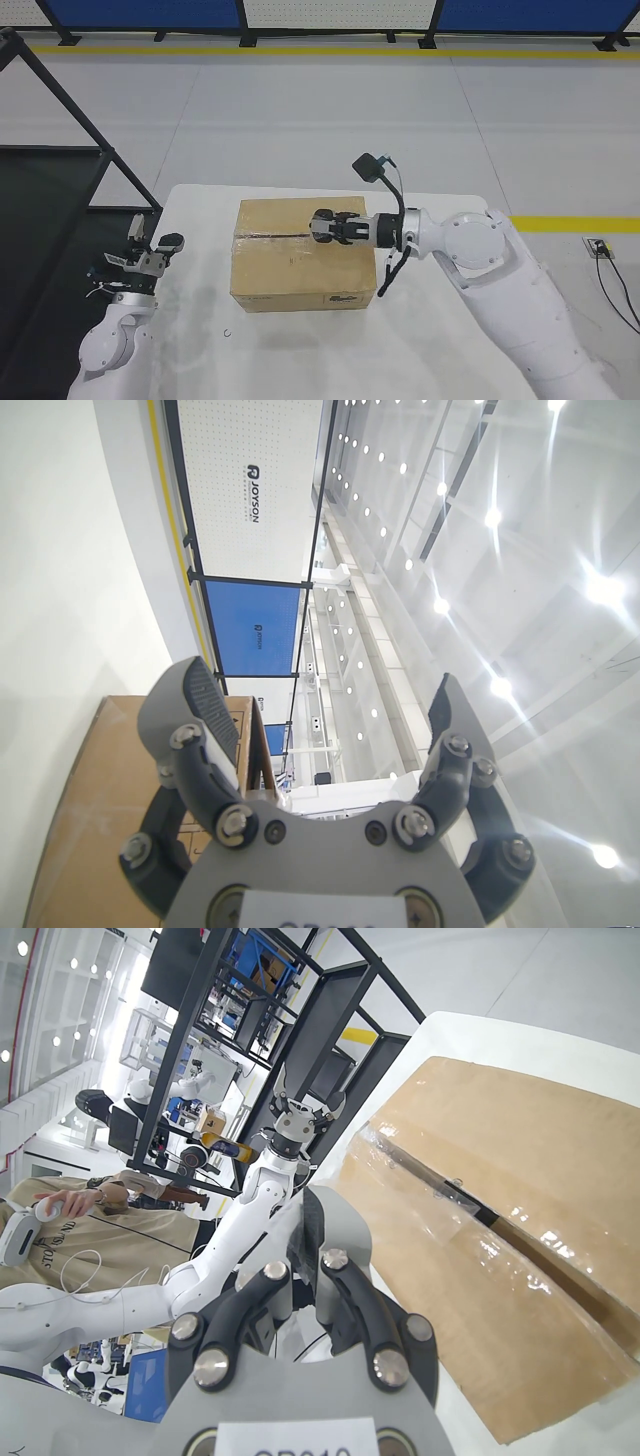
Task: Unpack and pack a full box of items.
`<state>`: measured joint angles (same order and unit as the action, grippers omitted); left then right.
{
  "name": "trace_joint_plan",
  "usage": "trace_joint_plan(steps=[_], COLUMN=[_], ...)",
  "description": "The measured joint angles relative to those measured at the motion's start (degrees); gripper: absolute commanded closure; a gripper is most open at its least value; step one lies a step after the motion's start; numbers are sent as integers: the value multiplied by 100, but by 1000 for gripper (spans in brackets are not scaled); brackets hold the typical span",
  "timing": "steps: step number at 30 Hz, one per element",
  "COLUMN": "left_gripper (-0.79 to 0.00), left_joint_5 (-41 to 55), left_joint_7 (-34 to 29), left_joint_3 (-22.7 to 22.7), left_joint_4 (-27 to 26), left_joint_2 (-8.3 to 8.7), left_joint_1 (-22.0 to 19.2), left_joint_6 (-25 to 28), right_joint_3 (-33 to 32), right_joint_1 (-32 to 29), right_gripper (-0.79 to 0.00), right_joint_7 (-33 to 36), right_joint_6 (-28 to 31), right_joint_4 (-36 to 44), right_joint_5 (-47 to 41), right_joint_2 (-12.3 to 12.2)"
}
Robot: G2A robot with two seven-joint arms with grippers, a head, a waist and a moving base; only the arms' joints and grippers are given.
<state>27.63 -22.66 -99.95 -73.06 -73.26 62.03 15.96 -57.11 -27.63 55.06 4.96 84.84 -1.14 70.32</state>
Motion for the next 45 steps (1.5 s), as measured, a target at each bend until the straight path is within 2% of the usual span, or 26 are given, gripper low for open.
trace_joint_plan(steps=[14,23,27,40,45], left_gripper=[-785,-785,-785,-785,-785], left_joint_5=[-47,-171,-196,-169,-207], left_joint_7=[-8,-76,-76,-4,-15], left_joint_3=[138,173,205,197,267], left_joint_4=[28,98,112,188,179], left_joint_2=[20,52,59,89,93], left_joint_1=[45,66,51,1,-13], left_joint_6=[-19,-9,-10,15,5], right_joint_3=[333,264,268,273,320], right_joint_1=[228,2,-54,-57,-157], right_gripper=[0,0,0,0,0], right_joint_7=[-183,-523,-513,-470,-889], right_joint_6=[886,1940,2200,2197,2275], right_joint_4=[95,396,464,436,650], right_joint_5=[287,669,744,748,1118], right_joint_2=[96,66,56,54,71])
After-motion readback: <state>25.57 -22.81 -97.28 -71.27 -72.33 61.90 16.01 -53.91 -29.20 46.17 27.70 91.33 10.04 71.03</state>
